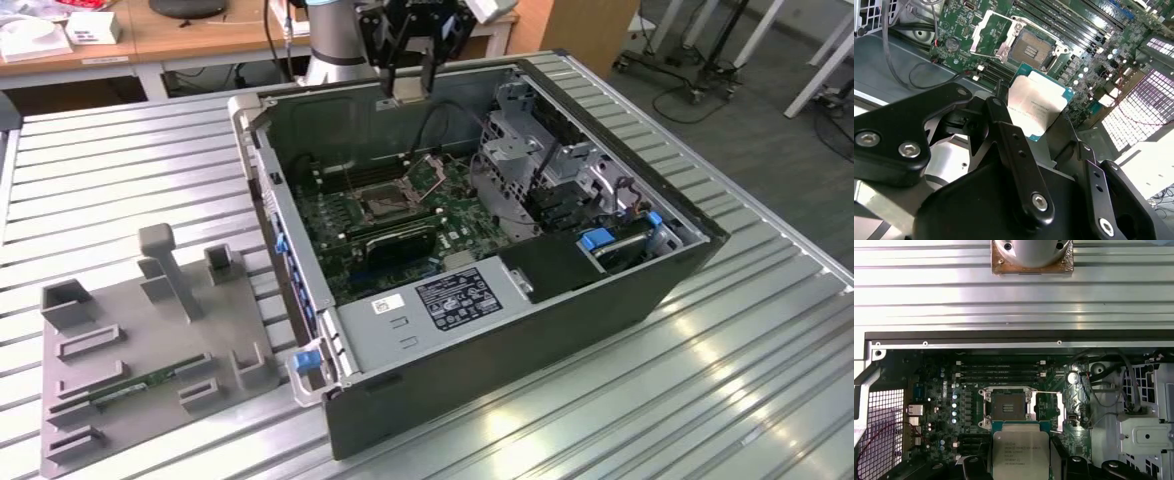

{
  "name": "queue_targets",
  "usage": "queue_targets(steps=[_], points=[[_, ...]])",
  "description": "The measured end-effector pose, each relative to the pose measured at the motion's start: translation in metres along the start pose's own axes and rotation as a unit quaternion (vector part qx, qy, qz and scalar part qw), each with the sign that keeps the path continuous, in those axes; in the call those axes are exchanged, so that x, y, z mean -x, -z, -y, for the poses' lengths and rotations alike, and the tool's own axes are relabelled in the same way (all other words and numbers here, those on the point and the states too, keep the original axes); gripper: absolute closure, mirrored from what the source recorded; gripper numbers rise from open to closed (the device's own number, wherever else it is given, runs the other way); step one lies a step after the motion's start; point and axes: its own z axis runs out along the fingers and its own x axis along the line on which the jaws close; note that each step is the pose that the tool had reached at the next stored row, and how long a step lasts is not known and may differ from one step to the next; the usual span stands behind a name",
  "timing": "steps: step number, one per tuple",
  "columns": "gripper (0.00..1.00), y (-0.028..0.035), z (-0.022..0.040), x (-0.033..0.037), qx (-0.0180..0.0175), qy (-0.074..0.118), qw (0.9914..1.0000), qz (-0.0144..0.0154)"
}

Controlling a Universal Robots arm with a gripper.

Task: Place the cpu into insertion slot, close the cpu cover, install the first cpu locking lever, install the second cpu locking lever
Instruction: 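Place the cpu into insertion slot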

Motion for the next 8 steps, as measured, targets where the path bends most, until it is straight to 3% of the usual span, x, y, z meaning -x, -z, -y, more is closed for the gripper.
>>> queue_targets(steps=[8], points=[[0.46, -0.0035, 0.0056, 0.0002, -0.0002, 0.0, 1.0, 0.0]])
